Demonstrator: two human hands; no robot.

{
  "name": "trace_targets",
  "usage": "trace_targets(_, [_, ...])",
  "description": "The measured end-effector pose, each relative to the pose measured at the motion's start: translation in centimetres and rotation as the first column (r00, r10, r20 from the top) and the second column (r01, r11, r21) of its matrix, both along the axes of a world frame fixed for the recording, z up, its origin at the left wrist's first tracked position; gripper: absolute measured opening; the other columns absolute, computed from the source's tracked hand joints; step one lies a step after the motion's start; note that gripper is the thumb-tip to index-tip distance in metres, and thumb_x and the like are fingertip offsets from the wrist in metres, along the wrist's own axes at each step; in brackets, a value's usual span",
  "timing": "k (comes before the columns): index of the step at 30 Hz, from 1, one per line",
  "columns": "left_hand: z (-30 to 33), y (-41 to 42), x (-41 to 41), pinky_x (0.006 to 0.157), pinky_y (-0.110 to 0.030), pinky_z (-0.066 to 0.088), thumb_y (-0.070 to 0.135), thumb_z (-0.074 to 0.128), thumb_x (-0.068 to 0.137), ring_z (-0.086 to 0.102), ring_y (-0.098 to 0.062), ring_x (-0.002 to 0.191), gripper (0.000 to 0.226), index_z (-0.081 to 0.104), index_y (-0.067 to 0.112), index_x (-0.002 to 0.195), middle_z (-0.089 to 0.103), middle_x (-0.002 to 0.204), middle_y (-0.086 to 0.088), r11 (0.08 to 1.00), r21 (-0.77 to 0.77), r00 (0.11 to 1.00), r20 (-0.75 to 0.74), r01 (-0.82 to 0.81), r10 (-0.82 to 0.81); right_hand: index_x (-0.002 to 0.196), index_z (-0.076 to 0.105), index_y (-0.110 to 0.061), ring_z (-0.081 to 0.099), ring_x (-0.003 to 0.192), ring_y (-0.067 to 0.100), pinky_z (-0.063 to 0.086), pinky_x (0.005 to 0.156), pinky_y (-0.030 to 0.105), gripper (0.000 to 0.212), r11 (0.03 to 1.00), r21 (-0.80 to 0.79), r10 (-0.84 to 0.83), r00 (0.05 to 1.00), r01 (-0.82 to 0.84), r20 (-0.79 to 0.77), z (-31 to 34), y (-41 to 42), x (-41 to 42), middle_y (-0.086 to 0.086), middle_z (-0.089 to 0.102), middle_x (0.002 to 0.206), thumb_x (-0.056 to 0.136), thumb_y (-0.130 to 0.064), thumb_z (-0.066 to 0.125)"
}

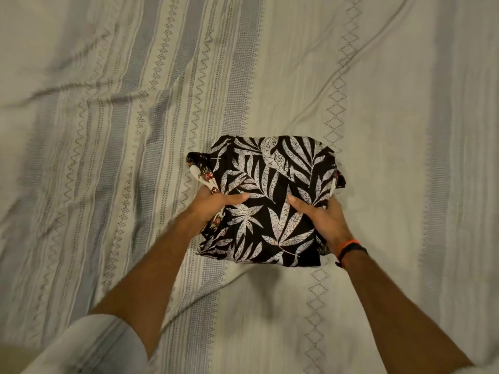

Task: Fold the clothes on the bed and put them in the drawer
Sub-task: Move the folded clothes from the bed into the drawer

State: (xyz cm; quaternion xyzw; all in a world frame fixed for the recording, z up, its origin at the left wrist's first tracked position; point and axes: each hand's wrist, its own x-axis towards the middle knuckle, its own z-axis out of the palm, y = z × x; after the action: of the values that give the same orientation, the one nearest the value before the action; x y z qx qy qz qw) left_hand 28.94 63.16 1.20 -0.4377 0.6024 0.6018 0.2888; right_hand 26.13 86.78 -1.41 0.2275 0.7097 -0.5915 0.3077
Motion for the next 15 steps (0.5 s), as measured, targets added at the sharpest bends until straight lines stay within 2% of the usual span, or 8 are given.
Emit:
trace_targets(4, [3.4,0.8,1.0,0.114,-0.042,0.029,0.028,0.083,0.076,0.04,-0.025,0.137,0.091,0.03,0.016,0.149,0.046,0.142,0.003,0.999,-0.035,0.999,-0.051,-0.007,0.005,0.134,0.055,-0.033,0.064,0.112,0.01,0.05,0.103,0.044,0.092,0.999,-0.016,-0.037,0.998,0.037,-0.047,2.0,0.7,1.4,-0.015,0.068,0.122,0.052,-0.054,0.092])
trace_targets(8, [9.3,2.7,3.3,0.116,-0.046,0.024,0.032,0.081,0.077,0.032,-0.028,0.143,0.094,0.026,0.015,0.152,0.036,0.155,-0.007,0.997,-0.056,0.994,-0.099,0.048,-0.054,0.131,0.058,-0.033,0.066,0.11,0.011,0.051,0.101,0.044,0.093,0.995,-0.051,-0.088,0.991,0.084,-0.104,6.6,2.2,4.4,-0.014,0.069,0.12,0.048,-0.057,0.092])
trace_targets(11, [12.8,4.1,4.2,0.116,-0.047,0.024,0.028,0.079,0.081,0.031,-0.029,0.143,0.09,0.025,0.013,0.151,0.034,0.156,-0.008,0.992,-0.074,0.985,-0.136,0.101,-0.11,0.129,0.059,-0.032,0.067,0.109,0.011,0.052,0.1,0.043,0.092,0.988,-0.074,-0.141,0.981,0.132,-0.131,9.5,3.3,6.8,-0.013,0.07,0.119,0.048,-0.057,0.092])
trace_targets(15, [18.3,7.9,6.2,0.114,-0.046,0.028,0.03,0.08,0.08,0.038,-0.028,0.137,0.089,0.027,0.011,0.149,0.038,0.153,-0.009,0.958,-0.061,0.941,-0.181,0.28,-0.286,0.123,0.062,-0.032,0.07,0.103,0.011,0.054,0.097,0.043,0.079,0.945,-0.094,-0.325,0.934,0.313,-0.152,15.1,7.1,12.8,-0.011,0.072,0.114,0.053,-0.048,0.094])
